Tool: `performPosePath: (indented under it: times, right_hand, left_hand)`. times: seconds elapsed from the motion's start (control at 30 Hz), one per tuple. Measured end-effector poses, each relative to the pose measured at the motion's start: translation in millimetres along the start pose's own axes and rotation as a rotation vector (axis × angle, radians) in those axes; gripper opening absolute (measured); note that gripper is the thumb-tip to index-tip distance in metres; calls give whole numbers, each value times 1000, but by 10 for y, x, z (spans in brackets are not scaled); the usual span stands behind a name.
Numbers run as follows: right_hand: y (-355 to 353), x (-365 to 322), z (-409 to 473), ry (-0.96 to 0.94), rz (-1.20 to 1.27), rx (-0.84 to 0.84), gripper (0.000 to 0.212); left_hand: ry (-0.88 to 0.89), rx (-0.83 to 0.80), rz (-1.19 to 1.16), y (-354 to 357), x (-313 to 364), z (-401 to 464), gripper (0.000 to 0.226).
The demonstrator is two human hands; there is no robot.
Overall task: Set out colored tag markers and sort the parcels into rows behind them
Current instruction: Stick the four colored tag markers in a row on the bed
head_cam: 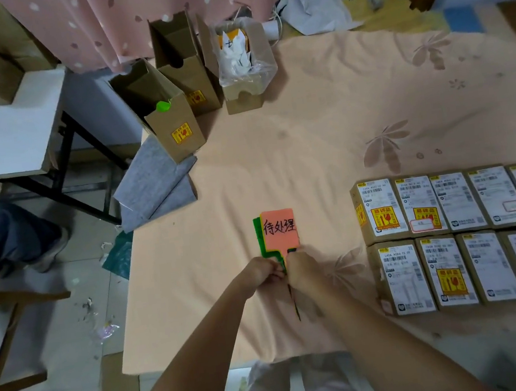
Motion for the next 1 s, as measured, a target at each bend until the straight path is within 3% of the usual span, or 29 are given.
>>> performPosePath:
  times: [0.13, 0.3, 0.43, 0.6, 0.67, 0.8, 0.9, 1.0]
  right_hand:
    - [-25, 11, -27, 7, -15, -10, 25]
    - [-84, -41, -129, 31, 271, 158, 14]
    - [-314, -160, -118, -36, 352, 262, 32]
    - [-741, -421, -124, -116, 365, 343, 22]
    - [-914, -509, -133, -127, 358, 412, 28]
    - [-1161, -517, -204, -83, 370, 512, 18]
    - [-1239, -453, -157, -121, 516, 427, 20]
    - [-1408, -218, -105, -103, 804, 206, 13]
  left_hand:
    - [29, -24, 25, 9, 43, 9, 19]
    - [58, -49, -5, 22, 129, -55, 21]
    - [110, -214, -94, 54, 294, -191, 28]
    - [291, -364, -191, 56, 717, -574, 35]
    - [336, -380, -221, 47, 877, -663, 37]
    - [387, -348, -204, 86, 1114, -722, 44]
    - [454, -238, -249, 57, 1275, -835, 38]
    - [544, -78, -264, -9, 1501, -936, 33]
Point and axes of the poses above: each hand's wrist, its own z-axis towards the middle knuckle, its own y-axis out of the palm, x = y × z, the point moved 9 cm from there along z, towards the middle knuckle, and after that the axes turned 15 degrees about -y, right-handed, at the moved point
